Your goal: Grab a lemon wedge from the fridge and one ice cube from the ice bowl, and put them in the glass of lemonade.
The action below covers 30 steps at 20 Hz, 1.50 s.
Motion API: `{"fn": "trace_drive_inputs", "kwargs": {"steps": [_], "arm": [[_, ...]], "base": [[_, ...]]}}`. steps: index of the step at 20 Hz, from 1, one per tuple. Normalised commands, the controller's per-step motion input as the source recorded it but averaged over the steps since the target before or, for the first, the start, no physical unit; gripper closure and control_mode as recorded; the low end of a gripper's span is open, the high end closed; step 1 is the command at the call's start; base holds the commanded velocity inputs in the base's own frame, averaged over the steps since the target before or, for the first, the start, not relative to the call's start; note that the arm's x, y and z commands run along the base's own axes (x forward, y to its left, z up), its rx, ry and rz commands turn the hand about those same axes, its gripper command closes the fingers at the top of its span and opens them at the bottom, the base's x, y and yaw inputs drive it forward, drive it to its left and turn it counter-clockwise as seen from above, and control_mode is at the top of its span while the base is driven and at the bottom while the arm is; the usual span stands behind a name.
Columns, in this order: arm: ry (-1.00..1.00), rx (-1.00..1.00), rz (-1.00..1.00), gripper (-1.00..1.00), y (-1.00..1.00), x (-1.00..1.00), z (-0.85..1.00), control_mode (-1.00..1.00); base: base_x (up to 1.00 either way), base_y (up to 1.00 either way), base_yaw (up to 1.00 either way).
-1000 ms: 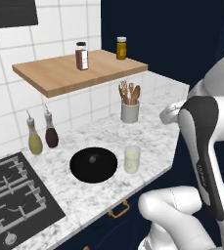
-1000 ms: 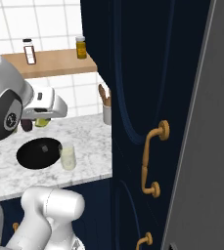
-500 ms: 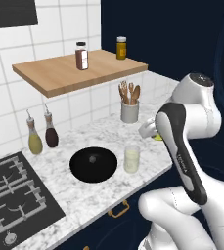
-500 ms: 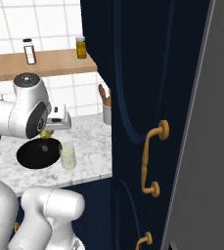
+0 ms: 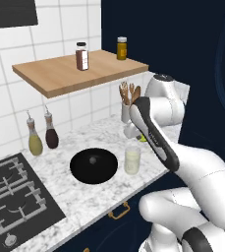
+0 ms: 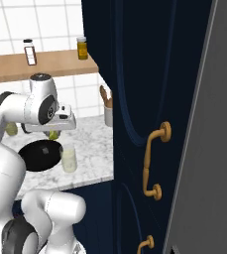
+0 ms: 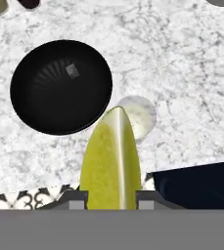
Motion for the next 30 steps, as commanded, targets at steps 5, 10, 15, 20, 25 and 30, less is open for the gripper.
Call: {"fn": "trace_drive_inputs", "kwargs": {"steps": [5, 10, 15, 20, 25, 30], "arm": [[0.04, 0.0, 0.0, 1.0, 0.0, 0.19, -0.49, -1.0], [-0.02, 0.0, 0.0, 1.0, 0.0, 0.01, -0.61, -1.0], [-0.01, 0.0, 0.0, 1.0, 0.0, 0.01, -0.25, -1.0], [0.0, 0.0, 0.0, 1.0, 0.0, 0.03, -0.09, -1.0], [0.0, 0.0, 0.0, 1.0, 0.0, 0.19, 0.0, -1.0], [0.0, 0.0, -0.02, 1.0, -0.3, 0.47, 0.0, -1.0]], "base": [[0.0, 0.0, 0.0], [0.0, 0.0, 0.0], [0.0, 0.0, 0.0], [0.0, 0.0, 0.0], [0.0, 0.0, 0.0], [0.0, 0.0, 0.0]]}}
